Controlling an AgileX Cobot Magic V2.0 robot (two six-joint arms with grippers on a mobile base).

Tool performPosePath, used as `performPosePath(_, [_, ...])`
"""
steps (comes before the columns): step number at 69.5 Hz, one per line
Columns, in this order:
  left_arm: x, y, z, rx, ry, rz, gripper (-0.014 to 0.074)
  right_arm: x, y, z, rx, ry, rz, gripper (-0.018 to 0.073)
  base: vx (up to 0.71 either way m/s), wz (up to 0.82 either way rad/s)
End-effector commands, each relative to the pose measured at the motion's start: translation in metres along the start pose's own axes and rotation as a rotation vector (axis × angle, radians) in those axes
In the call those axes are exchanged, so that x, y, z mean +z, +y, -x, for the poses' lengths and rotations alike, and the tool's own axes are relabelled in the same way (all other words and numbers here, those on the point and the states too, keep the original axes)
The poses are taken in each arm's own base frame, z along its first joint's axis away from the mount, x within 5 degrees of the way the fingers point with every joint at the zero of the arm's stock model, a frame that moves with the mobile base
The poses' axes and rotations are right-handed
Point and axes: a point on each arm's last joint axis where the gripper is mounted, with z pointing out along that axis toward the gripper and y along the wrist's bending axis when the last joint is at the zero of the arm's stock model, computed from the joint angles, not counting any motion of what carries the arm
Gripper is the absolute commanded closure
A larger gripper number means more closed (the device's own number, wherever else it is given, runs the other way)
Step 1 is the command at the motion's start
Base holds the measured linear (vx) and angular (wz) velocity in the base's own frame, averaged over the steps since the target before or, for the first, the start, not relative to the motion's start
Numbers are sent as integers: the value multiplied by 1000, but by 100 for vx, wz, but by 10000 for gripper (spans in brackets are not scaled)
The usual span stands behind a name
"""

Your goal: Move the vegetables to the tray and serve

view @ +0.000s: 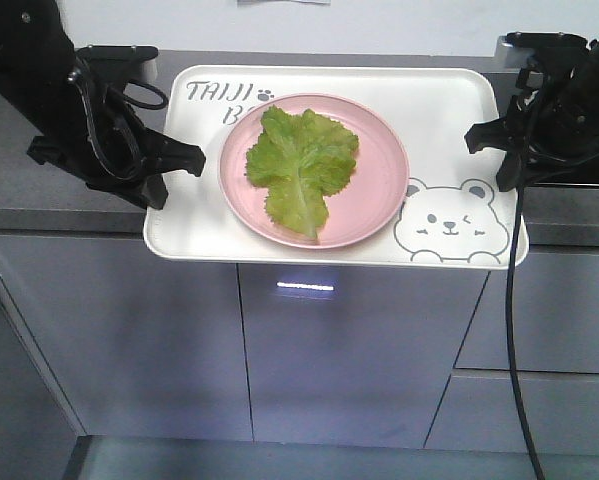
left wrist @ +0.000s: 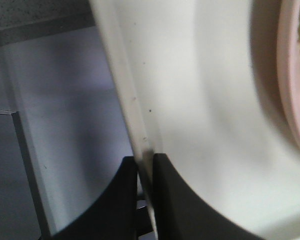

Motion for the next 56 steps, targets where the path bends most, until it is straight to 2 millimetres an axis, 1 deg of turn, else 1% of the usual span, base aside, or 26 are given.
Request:
performPosePath(1, [-35,-28,6,8,-167,-179,602,-31,24,-1,-35,-70,136,568,8,1])
performPosePath(56, [-35,-28,6,8,-167,-179,602,-31,24,-1,-35,-70,136,568,6,0])
